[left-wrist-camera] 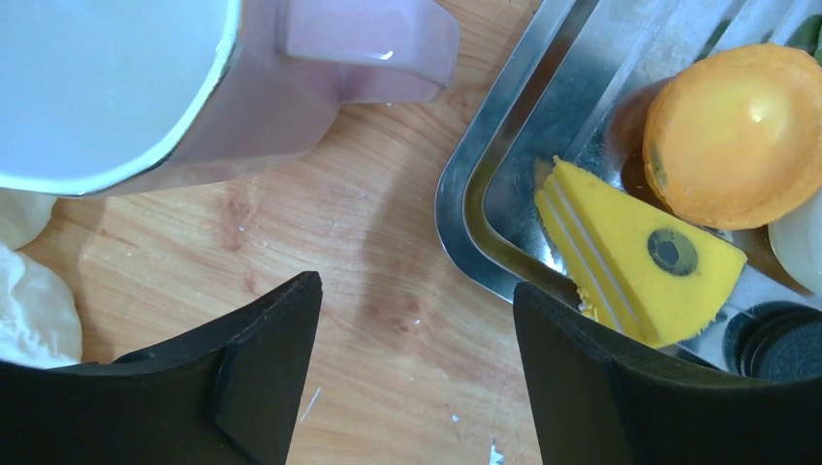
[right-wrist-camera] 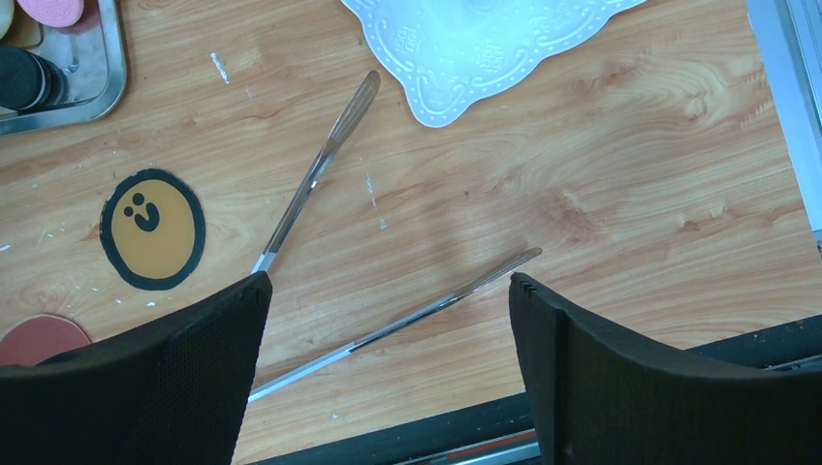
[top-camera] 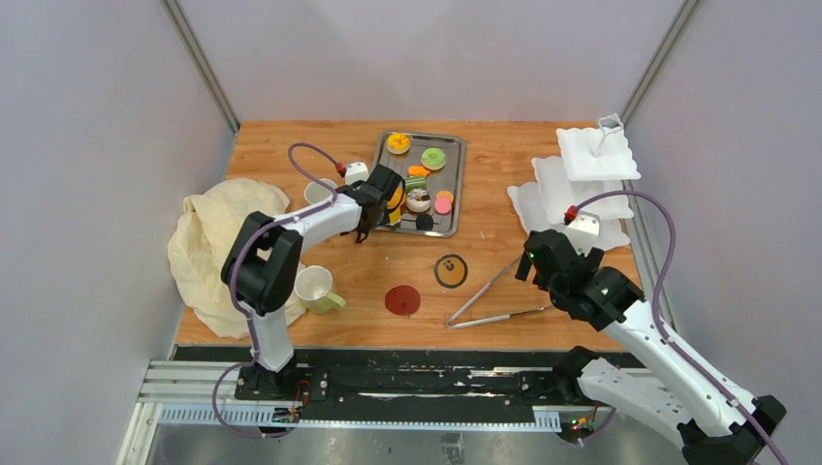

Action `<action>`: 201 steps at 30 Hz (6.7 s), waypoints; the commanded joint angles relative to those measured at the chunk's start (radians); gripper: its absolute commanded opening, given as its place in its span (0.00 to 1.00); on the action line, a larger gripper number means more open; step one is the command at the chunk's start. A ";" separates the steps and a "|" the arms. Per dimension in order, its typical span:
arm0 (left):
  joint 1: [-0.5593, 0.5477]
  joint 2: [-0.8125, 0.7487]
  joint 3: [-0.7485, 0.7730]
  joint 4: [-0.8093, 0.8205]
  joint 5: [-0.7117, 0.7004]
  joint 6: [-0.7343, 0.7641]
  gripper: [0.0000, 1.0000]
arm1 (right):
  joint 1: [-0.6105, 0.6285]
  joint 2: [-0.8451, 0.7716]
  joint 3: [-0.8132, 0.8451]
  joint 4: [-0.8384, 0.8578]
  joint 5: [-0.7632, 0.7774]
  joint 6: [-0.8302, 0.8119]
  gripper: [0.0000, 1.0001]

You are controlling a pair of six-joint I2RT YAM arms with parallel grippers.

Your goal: Serve the afternoon tea

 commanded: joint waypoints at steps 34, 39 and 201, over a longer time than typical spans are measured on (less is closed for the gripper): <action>0.059 0.110 -0.001 -0.052 -0.003 -0.178 0.74 | 0.012 0.133 0.037 0.002 0.005 0.001 0.90; 0.053 0.089 -0.056 -0.053 0.005 -0.175 0.74 | 0.011 0.140 0.036 0.010 -0.009 0.001 0.90; -0.119 -0.668 -0.192 0.014 0.540 0.358 0.98 | -0.432 0.497 -0.035 0.288 -0.470 -0.218 0.43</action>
